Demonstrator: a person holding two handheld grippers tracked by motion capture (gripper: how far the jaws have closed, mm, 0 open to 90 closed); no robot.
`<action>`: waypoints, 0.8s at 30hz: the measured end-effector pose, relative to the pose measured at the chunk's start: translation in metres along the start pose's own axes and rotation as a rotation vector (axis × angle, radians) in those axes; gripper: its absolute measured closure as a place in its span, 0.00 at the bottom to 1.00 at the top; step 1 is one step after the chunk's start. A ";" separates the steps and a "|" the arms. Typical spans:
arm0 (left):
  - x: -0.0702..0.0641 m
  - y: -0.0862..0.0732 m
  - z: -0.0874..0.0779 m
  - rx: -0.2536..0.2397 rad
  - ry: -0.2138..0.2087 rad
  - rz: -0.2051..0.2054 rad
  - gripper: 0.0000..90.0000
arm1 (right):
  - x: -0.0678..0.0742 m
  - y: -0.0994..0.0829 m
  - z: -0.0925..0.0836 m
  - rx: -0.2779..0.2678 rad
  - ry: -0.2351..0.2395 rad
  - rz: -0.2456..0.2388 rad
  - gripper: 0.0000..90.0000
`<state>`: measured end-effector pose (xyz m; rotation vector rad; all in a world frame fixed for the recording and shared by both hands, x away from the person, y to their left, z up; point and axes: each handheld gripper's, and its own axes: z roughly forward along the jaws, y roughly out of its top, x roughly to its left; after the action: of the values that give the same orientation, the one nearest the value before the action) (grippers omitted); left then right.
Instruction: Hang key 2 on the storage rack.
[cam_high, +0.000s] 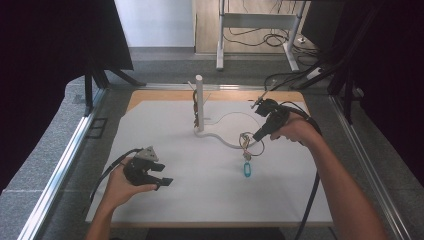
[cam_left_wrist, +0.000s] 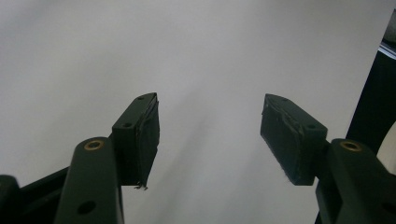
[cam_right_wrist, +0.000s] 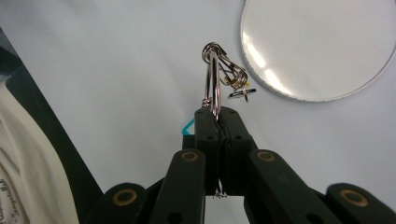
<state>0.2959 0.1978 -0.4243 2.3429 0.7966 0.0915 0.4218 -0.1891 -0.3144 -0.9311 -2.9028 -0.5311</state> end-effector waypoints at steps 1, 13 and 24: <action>0.000 0.000 0.000 -0.001 0.000 -0.001 0.43 | 0.000 0.001 -0.001 -0.001 0.003 -0.001 0.97; 0.000 0.000 0.000 0.000 -0.002 0.001 0.43 | -0.002 0.014 -0.010 -0.011 -0.017 -0.001 0.97; 0.001 -0.001 -0.002 -0.003 0.000 0.002 0.43 | -0.002 0.032 -0.021 -0.027 -0.019 -0.020 0.97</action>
<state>0.2956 0.1996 -0.4235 2.3410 0.7932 0.0939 0.4406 -0.1727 -0.2853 -0.9154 -2.9319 -0.5669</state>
